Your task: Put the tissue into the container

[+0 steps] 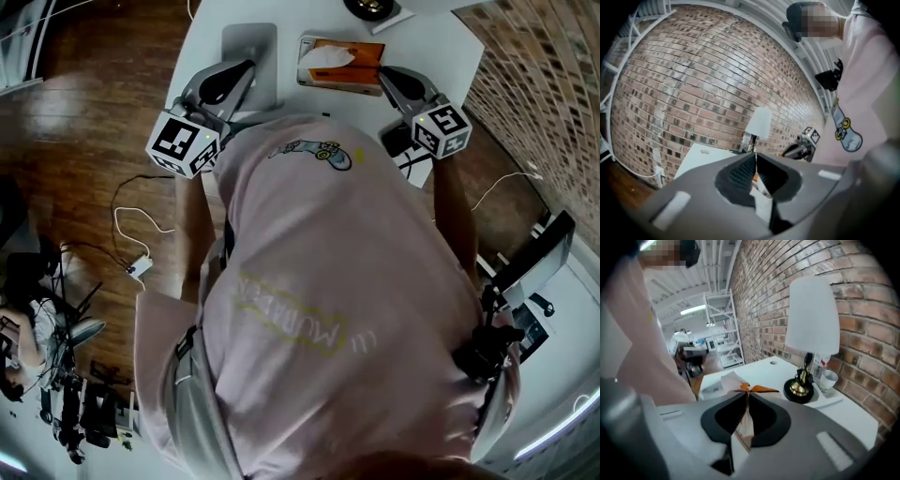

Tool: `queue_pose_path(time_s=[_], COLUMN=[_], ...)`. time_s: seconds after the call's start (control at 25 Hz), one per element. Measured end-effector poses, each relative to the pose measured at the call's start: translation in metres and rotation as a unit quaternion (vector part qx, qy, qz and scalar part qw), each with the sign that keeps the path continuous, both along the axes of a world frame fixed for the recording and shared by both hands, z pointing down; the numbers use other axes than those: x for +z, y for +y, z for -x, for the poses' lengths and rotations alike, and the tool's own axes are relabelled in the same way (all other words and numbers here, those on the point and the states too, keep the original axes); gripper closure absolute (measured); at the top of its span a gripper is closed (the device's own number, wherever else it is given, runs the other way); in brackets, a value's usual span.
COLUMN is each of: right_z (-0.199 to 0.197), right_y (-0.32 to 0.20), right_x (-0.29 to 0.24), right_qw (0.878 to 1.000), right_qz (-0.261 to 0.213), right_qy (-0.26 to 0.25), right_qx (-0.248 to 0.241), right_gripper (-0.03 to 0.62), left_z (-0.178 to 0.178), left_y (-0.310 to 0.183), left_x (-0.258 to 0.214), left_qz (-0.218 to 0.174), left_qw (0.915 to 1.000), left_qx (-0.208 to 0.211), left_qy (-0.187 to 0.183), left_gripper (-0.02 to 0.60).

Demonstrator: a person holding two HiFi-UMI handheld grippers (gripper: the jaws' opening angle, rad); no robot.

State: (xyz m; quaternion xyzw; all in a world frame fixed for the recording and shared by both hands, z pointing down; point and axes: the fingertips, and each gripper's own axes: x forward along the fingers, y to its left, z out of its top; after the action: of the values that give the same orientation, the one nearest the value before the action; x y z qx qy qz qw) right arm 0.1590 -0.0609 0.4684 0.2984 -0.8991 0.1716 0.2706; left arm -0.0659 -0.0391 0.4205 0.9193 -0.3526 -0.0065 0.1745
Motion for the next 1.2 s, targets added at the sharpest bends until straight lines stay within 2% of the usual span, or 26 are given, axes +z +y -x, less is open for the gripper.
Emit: queue_pose_path(time_s=[0.16,0.24,0.32,0.4,0.48,0.52,0.56,0.68,0.8,0.88,1.0,1.2], right_z=[-0.032,-0.042,-0.045,-0.04,-0.031,-0.029,-0.029,-0.044,-0.068,-0.087,-0.112,-0.113], right_y=[0.011,0.022,0.026,0.021,0.018,0.019,0.021,0.029,0.039,0.035,0.023,0.018], right_x=[0.061,0.08,0.091,0.092,0.091,0.091,0.089,0.077,0.065,0.051,0.027,0.012], right_qw=[0.997,0.993,0.992,0.994,0.995,0.996,0.998,0.998,0.997,0.995,0.985,0.974], right_qz=[0.024,0.037,0.038,0.024,0.01,0.008,0.013,0.043,0.054,0.045,0.027,-0.028], right_qy=[0.068,0.108,0.122,0.109,0.094,0.084,0.068,0.02,-0.005,-0.025,-0.067,-0.074], right_qx=[0.015,0.002,-0.003,0.006,0.004,0.002,0.005,0.03,0.046,0.084,0.159,0.214], right_gripper=[0.571,0.569,0.568,0.559,0.475,0.41,0.379,0.365,0.339,0.339,0.34,0.348], left_z=[-0.007,-0.016,-0.03,-0.045,-0.056,-0.06,-0.064,-0.071,-0.069,-0.065,-0.064,-0.074], left_y=[0.001,0.002,0.003,0.004,0.006,0.007,0.007,0.009,0.011,0.014,0.016,0.011], left_x=[-0.005,-0.007,-0.007,-0.01,-0.018,-0.023,-0.028,-0.034,-0.032,-0.029,-0.032,-0.052], left_qz=[0.001,0.003,0.004,0.002,-0.002,-0.005,-0.008,-0.011,-0.003,0.004,0.012,0.013], left_qw=[1.0,0.9999,0.9995,0.9991,0.9988,0.9987,0.9985,0.9984,0.9985,0.9984,0.9984,0.9984], left_qx=[0.004,0.015,0.029,0.041,0.049,0.051,0.053,0.056,0.054,0.056,0.055,0.052], left_qy=[-0.005,-0.005,-0.008,-0.01,-0.002,0.003,0.007,0.004,-0.003,-0.006,0.005,0.018], left_gripper=[0.574,0.574,0.574,0.574,0.572,0.572,0.572,0.572,0.572,0.572,0.572,0.572])
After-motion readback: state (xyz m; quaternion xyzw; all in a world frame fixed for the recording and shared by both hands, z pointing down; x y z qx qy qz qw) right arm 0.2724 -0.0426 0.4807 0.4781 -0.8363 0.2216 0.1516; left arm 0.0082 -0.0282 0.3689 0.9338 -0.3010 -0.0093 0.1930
